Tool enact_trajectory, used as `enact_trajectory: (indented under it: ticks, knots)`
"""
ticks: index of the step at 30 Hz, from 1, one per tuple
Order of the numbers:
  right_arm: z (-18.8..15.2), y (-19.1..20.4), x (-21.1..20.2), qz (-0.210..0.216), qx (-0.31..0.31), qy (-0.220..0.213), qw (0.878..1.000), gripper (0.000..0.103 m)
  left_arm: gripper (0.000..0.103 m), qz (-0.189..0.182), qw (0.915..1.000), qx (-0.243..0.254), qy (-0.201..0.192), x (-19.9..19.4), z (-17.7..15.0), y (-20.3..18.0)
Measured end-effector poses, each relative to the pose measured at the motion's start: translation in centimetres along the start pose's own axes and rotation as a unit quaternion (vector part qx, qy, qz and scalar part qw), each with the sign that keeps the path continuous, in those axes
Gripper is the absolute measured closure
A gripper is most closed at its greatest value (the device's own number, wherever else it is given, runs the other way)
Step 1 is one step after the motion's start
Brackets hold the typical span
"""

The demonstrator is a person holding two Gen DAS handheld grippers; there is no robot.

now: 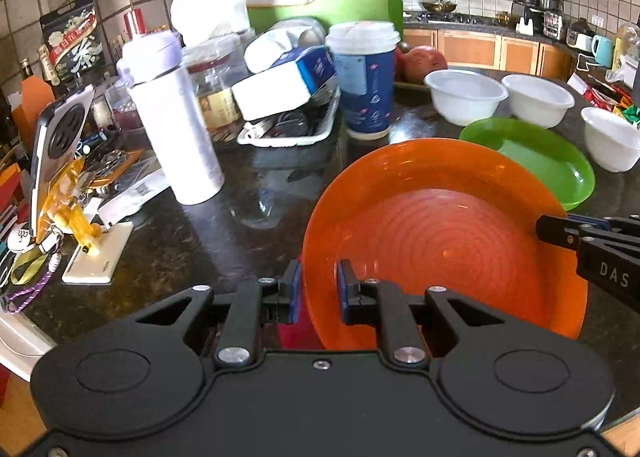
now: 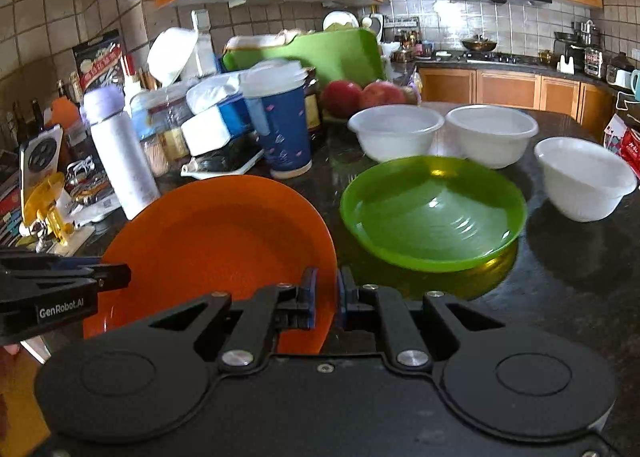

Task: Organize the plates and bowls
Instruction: 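Lift the orange plate with the left gripper and lower it onto the magenta plate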

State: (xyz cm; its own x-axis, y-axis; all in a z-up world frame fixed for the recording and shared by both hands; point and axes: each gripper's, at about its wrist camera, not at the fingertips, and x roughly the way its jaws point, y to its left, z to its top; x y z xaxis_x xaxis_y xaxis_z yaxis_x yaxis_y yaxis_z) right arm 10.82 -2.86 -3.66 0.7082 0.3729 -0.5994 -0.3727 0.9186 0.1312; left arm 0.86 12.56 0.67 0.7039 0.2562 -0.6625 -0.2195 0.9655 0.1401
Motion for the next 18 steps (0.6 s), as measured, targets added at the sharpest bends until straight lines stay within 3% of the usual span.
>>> enact_trajectory:
  ticks: [18]
  knots:
    - [-1.3,2.1,1.2,-0.038,-0.004,0.030,0.999,0.090,0.079,-0.028,0.9994,0.012,0.019,2.7,-0.8,2.0]
